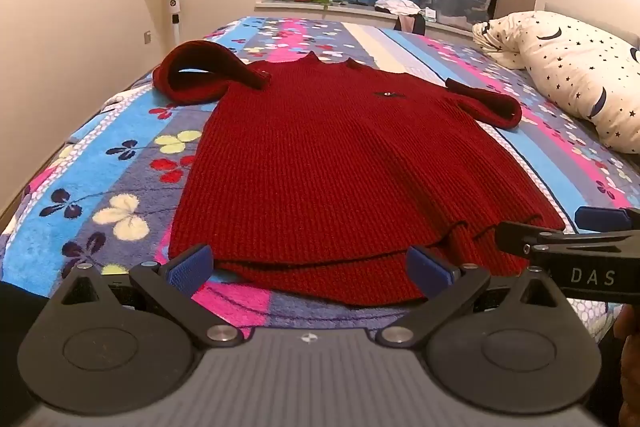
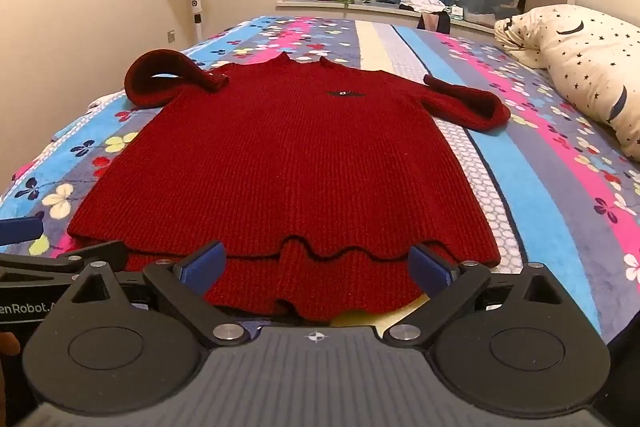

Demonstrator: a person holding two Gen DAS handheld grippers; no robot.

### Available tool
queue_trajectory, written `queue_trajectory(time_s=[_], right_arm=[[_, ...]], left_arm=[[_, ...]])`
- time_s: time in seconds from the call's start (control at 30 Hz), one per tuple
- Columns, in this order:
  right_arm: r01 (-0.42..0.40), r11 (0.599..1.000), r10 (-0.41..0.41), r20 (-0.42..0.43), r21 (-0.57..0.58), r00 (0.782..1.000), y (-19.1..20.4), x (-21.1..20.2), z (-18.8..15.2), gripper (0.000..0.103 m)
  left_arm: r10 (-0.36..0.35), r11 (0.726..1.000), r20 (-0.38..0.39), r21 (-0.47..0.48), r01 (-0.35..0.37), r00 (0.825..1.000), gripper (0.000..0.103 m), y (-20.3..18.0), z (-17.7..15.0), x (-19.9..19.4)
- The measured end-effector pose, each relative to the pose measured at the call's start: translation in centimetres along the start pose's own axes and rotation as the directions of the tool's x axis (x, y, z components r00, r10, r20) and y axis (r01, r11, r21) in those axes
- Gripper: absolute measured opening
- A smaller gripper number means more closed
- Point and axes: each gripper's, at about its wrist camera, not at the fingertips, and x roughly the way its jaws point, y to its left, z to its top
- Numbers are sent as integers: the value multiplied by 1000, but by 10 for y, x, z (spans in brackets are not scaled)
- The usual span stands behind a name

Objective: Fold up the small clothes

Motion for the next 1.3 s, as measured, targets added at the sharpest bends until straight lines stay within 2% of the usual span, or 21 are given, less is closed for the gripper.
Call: queue_trajectory(time_s=[1.3], right_arm=[[1, 1000, -1, -4, 1, 1000, -2, 1, -2, 98]], left_arm=[[-3, 1000, 0, 3, 3, 1000, 103, 1, 3, 1]])
